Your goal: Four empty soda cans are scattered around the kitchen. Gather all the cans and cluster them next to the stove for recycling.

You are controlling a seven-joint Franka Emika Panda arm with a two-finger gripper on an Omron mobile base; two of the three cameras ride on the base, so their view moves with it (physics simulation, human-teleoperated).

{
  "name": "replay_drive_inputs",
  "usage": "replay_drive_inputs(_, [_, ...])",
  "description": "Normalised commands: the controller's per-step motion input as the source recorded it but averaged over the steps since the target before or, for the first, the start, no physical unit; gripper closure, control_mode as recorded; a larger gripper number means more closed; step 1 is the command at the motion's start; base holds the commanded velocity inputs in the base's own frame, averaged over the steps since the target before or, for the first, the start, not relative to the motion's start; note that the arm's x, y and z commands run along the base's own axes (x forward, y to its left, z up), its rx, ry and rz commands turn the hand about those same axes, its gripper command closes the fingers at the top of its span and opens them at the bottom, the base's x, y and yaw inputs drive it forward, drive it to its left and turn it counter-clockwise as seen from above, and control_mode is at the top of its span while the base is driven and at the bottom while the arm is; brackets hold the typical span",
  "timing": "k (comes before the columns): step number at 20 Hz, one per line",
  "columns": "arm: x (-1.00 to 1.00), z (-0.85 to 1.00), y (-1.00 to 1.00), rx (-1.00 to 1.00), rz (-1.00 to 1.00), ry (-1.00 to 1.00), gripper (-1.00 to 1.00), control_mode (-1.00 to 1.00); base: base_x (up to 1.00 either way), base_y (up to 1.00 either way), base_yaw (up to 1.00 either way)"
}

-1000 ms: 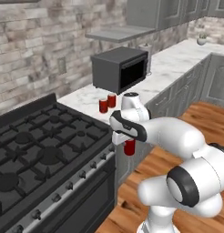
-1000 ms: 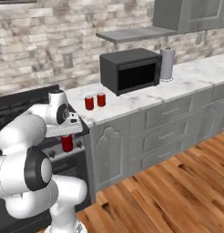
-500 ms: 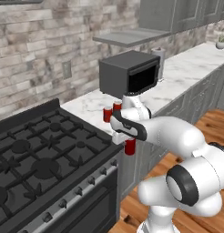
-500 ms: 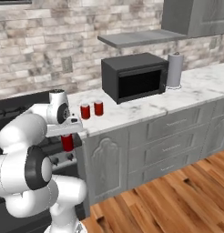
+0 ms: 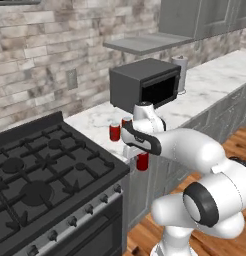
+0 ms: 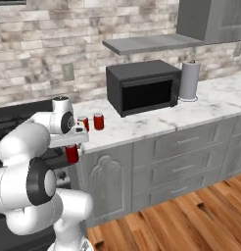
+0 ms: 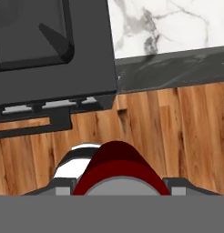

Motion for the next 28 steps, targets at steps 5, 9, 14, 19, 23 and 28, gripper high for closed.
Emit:
replay_drive_inputs(5, [0.00, 0.00, 0.00, 0.00, 0.00, 0.00, 1.00, 1.00, 0.49, -0.22, 0.21])
replay_drive_inputs(9, [0.00, 0.00, 0.00, 0.00, 0.00, 0.00, 1.00, 1.00, 0.45, -0.03, 0.25])
replay_drive_inputs(14, [0.00, 0.00, 0.00, 0.00, 0.00, 0.00, 1.00, 1.00, 0.55, -0.10, 0.19])
replay_drive_inputs(19, [0.00, 0.00, 0.00, 0.00, 0.00, 0.00, 1.00, 1.00, 0.41, -0.34, 0.11])
replay_drive_inputs(23, [0.00, 0.00, 0.00, 0.00, 0.00, 0.00, 1.00, 1.00, 0.44, -0.28, 0.12])
replay_drive_inputs(28, [0.00, 0.00, 0.00, 0.00, 0.00, 0.00, 1.00, 1.00, 0.47, -0.11, 0.11])
